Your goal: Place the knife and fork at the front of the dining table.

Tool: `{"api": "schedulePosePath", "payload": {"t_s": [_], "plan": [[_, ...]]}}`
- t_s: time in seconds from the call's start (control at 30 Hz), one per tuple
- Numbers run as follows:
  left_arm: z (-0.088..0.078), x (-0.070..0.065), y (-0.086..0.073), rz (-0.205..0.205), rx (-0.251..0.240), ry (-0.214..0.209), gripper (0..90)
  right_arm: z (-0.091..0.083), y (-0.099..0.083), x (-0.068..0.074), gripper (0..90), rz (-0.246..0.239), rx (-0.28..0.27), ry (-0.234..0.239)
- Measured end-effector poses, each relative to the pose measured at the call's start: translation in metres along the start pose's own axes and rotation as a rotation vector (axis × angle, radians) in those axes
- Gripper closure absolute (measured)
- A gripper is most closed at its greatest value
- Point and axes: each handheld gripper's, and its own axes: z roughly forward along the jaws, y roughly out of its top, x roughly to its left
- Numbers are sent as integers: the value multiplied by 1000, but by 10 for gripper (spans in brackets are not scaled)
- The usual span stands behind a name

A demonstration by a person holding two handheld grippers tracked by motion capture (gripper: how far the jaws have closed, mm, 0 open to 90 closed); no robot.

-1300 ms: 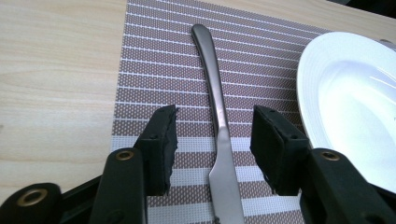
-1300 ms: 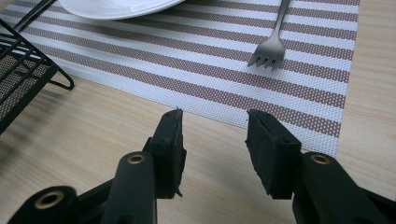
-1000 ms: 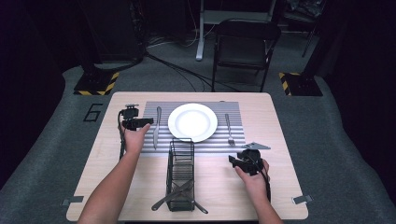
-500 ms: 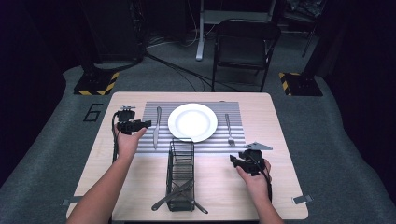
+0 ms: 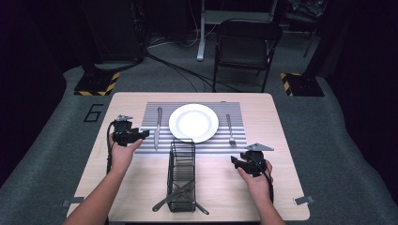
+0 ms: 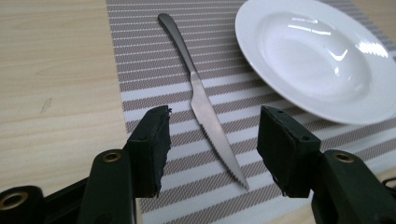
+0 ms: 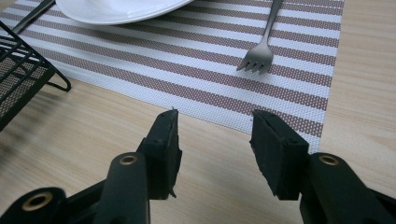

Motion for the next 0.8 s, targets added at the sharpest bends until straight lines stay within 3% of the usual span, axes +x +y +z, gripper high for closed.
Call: {"api": "schedulePosePath", "payload": {"t_s": [0.2,0.63,0.8], "plan": [[-8,1,-23,48,4,15,436,1,0,1,508,5,5,-1],[-13,4,-57,95,31,-7,407,4,-2,2,481,-18,17,3],[-12,5,-67,118,32,7,401,4,-4,-1,425,-34,7,-53]]}}
